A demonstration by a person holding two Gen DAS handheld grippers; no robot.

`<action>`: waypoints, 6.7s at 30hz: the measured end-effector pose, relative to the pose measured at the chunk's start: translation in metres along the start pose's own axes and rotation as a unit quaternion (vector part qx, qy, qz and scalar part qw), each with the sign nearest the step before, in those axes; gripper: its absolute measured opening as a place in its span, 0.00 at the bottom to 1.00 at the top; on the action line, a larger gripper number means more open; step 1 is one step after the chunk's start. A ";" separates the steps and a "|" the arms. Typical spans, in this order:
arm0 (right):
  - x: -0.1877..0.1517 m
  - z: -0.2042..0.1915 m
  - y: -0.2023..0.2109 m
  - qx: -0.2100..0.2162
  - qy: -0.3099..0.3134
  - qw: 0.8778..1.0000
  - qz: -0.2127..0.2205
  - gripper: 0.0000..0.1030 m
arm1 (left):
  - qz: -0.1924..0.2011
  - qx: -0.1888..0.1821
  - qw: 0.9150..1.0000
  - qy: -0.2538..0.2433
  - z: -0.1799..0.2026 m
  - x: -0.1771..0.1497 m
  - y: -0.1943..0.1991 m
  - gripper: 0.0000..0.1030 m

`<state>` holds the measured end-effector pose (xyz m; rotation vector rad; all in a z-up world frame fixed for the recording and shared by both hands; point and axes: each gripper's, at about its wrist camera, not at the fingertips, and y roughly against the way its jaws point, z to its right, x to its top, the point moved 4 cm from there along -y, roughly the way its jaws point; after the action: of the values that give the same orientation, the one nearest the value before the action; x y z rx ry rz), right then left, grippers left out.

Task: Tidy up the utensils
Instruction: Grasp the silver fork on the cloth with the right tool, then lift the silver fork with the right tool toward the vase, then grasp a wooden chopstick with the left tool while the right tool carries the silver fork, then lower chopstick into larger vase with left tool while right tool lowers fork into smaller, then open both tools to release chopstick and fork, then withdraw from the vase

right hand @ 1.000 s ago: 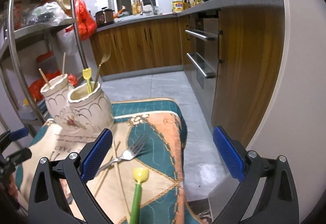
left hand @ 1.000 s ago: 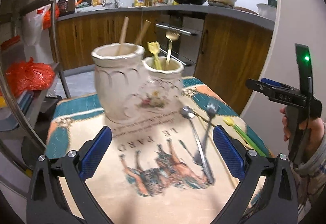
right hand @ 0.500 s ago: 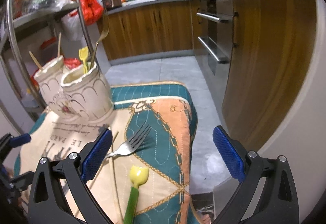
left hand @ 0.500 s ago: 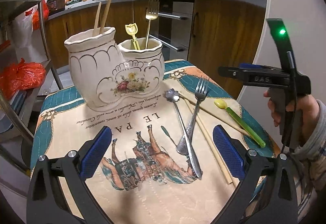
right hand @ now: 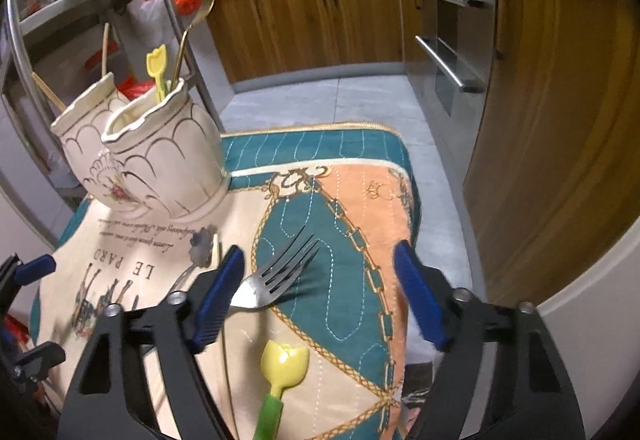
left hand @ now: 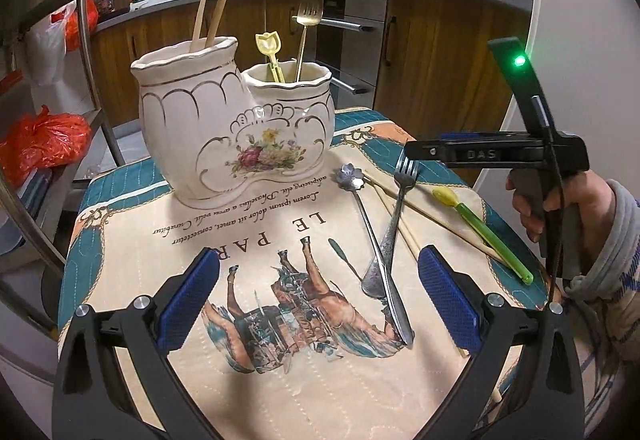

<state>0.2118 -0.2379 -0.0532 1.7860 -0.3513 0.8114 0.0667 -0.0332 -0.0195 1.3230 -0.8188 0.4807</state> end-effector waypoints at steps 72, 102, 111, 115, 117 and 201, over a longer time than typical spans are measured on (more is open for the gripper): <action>0.035 0.004 0.140 0.025 -0.001 0.981 0.194 0.03 | -0.110 -0.029 0.993 -0.015 0.059 0.003 -0.059 0.04; 0.069 -0.056 0.129 0.011 0.034 0.979 0.201 0.03 | 0.246 -0.059 0.967 -0.015 -0.052 0.070 0.097 0.04; 0.110 -0.072 0.132 0.004 0.036 0.973 0.229 0.03 | 0.274 -0.067 0.958 0.057 -0.107 0.128 0.072 0.04; 0.130 -0.073 0.134 -0.012 0.028 0.968 0.250 0.03 | 0.280 -0.076 0.953 0.089 -0.122 0.148 0.047 0.04; 0.138 -0.074 0.133 -0.029 0.029 0.964 0.263 0.03 | 0.279 -0.083 0.951 0.107 -0.127 0.155 0.035 0.04; 0.043 -0.072 0.091 -0.010 0.029 0.982 0.188 0.78 | 0.150 0.037 0.986 0.062 -0.107 0.057 0.047 0.52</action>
<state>0.1633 -0.1983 0.0543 1.6965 -0.6686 1.1161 0.0961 0.0727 0.0508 1.2281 -0.9081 0.8297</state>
